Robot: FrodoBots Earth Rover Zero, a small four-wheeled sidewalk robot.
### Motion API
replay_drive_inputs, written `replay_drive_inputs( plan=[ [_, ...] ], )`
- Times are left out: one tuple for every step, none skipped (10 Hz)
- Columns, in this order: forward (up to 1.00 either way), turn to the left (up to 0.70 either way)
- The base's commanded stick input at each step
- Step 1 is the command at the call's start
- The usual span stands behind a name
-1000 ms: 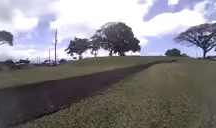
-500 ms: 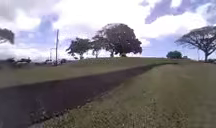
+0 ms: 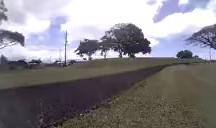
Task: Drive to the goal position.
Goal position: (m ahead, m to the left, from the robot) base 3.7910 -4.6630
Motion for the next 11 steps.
replay_drive_inputs(
  plan=[
    [0.50, 0.50],
    [0.50, 0.50],
    [0.50, 0.50],
    [0.50, 0.50],
    [0.50, 0.50],
    [0.50, 0.50],
    [0.50, 0.50],
    [0.50, 0.50],
    [0.50, 0.50],
    [0.50, 0.50],
    [0.50, 0.29]
  ],
)
